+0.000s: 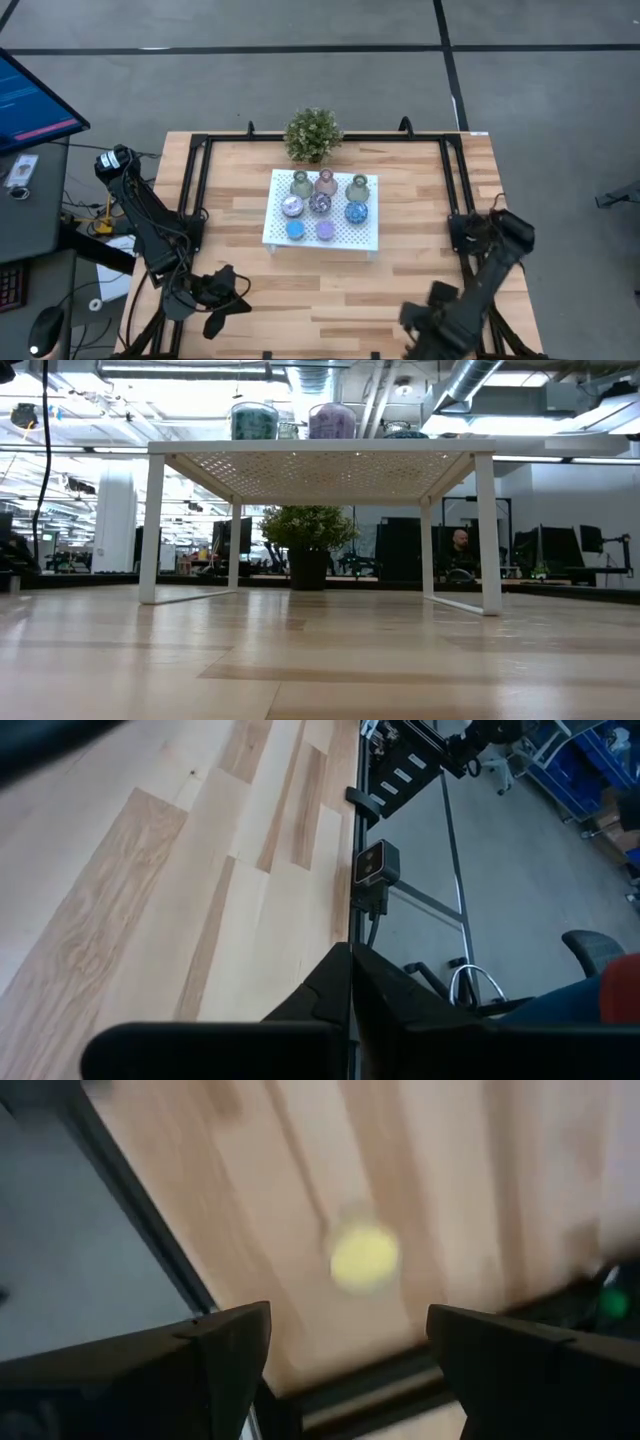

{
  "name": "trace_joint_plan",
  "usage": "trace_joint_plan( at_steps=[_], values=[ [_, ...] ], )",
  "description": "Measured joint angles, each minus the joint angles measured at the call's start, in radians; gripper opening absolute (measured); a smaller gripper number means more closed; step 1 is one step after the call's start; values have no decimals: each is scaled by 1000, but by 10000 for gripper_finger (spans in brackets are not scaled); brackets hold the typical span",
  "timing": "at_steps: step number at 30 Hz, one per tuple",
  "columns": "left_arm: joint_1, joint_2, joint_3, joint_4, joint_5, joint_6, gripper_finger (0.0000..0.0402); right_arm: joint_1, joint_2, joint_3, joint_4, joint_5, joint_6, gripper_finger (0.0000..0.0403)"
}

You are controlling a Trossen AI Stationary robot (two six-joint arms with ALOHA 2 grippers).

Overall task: Pick & Place candle stick holders
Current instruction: Put the yellow candle on the shelf

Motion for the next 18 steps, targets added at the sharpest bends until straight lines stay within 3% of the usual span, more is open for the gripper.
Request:
trace_joint_plan(
  at_steps=[6, 10, 15, 18],
  values=[
    [0, 0, 0, 8, 10, -1, 33, 119, -17, -133, 106, -67, 105, 261],
    [0, 0, 0, 12, 10, -8, 53, 220, -123, -220, 152, -63, 294, 261],
    [0, 0, 0, 17, 10, -21, 77, 367, -320, -304, 141, 140, 693, 260],
    [0, 0, 0, 18, 10, -21, 87, 412, -405, -370, 127, 153, 855, 261]
  ],
)
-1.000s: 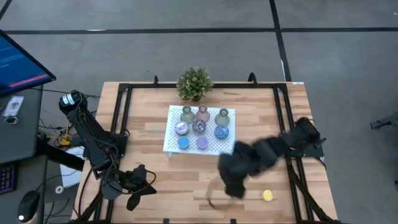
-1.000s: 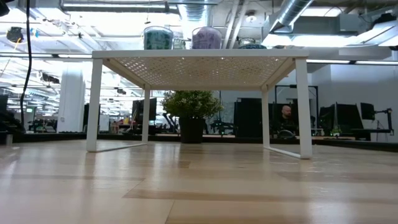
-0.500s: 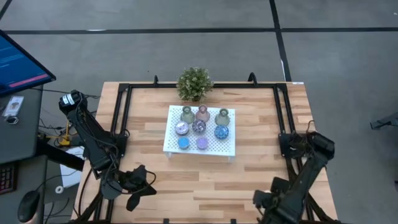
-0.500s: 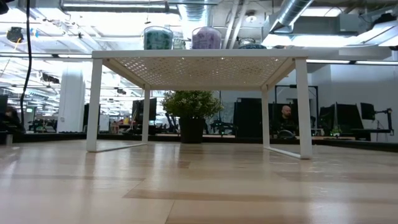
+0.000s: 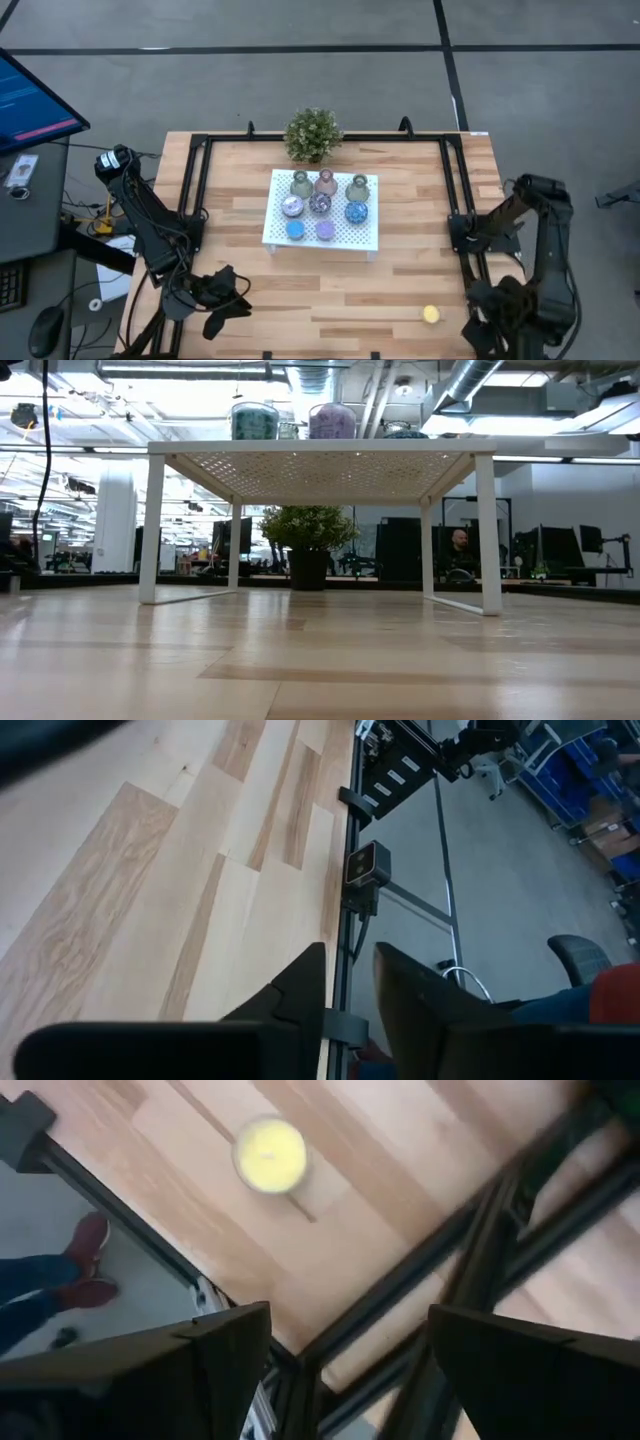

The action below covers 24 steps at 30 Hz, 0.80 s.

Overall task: Pick & Place candle stick holders
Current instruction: Put the yellow candle on the shelf

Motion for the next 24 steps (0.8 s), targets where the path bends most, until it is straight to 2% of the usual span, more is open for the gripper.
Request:
trace_joint_plan(
  at_steps=[5, 10, 15, 24],
  values=[
    [0, 0, 0, 2, -1, 0, 98, -33, -48, -99, 96, -18, 6, 279],
    [0, 0, 0, 3, -4, 0, 112, -128, -45, -203, 206, -82, -96, 327],
    [0, 0, 0, 9, -4, -4, 126, -222, -45, -286, 321, -59, -221, 364],
    [0, 0, 0, 16, -4, -26, 143, -336, -45, -397, 512, -64, -399, 368]
  ],
)
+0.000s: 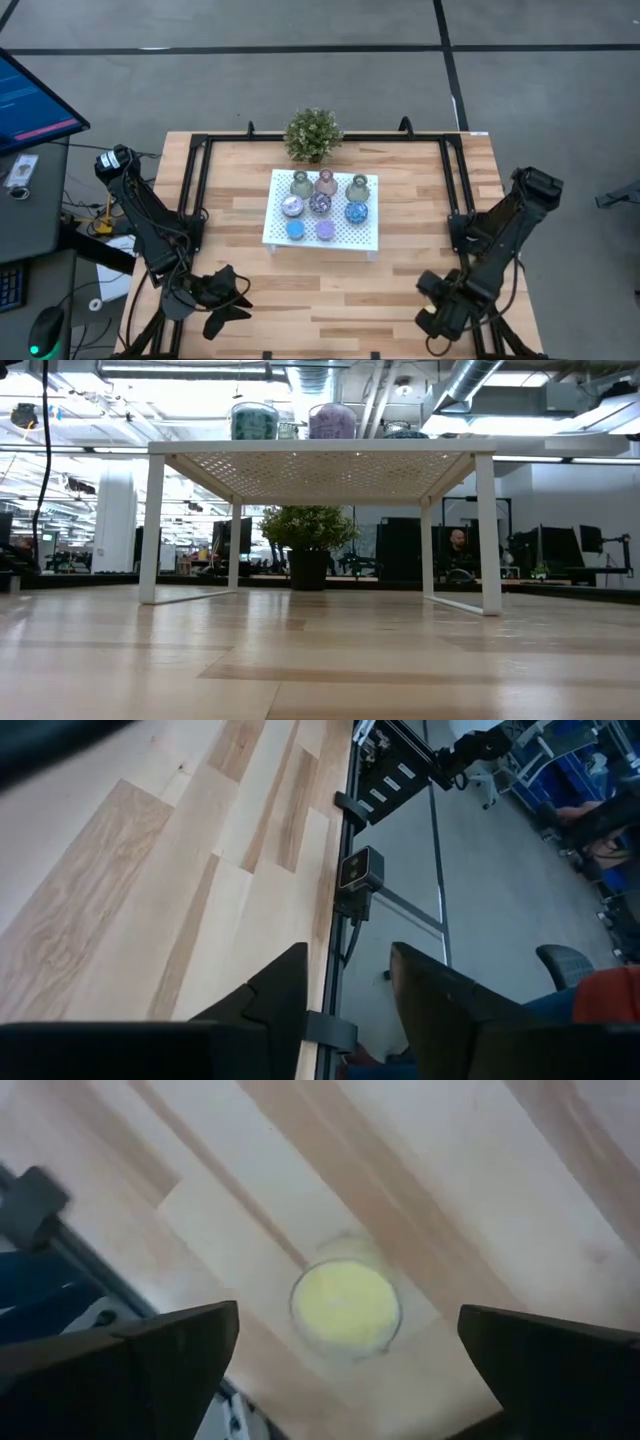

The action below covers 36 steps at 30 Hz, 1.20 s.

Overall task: Pick & Place candle stick holders
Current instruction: Put the yellow candle on the shelf

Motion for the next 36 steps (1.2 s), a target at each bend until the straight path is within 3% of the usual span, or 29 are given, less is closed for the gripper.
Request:
trace_joint_plan(
  at_steps=[12, 23, 27, 36],
  values=[
    [0, 0, 0, 6, 0, -8, 146, 9, 3, -111, 179, -21, 31, 367],
    [0, 0, 0, 5, 0, -8, 146, 26, 146, -126, 260, -52, 22, 362],
    [0, 0, 0, 5, 0, -8, 145, 26, 170, -126, 266, -60, 26, 336],
    [0, 0, 0, 6, 0, -3, 145, 26, 169, -125, 263, -98, 10, 233]
  ],
)
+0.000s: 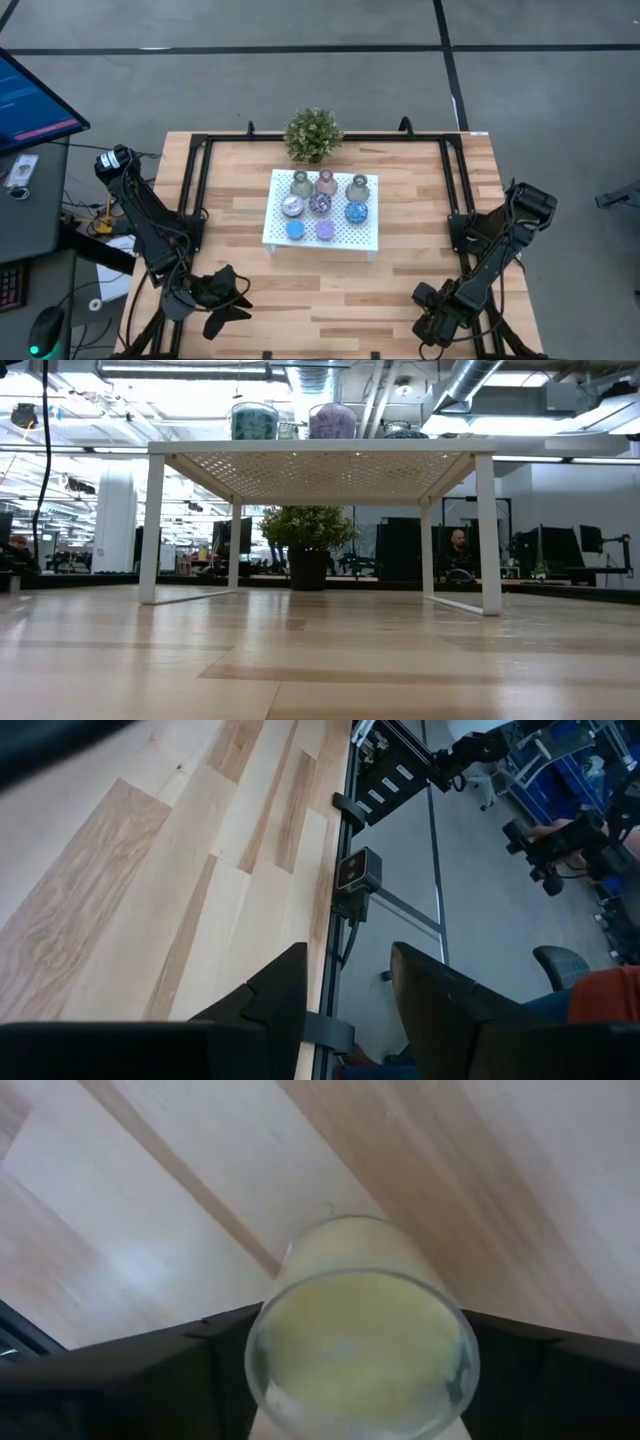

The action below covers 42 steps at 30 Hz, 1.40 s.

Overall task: Pick & Place candle stick holders
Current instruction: Put the yellow candle on the shelf

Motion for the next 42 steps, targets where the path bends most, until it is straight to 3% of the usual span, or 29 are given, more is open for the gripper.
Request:
trace_joint_plan(
  at_steps=[7, 11, 19, 29, 42],
  values=[
    [0, 0, 0, 0, 0, 2, 144, -1, -1, 9, -7, 1, -3, 219],
    [0, 0, 0, 0, 0, 3, 143, -8, -9, 56, -29, 25, -37, 233],
    [0, 0, 0, -1, 0, 29, 143, -90, -74, 221, -250, 35, -174, 219],
    [0, 0, 0, -1, 0, 29, 143, -319, -107, 508, -567, 119, -482, 229],
    [0, 0, 0, 2, 0, 27, 143, -659, -104, 644, -541, 133, -777, 232]
  ],
)
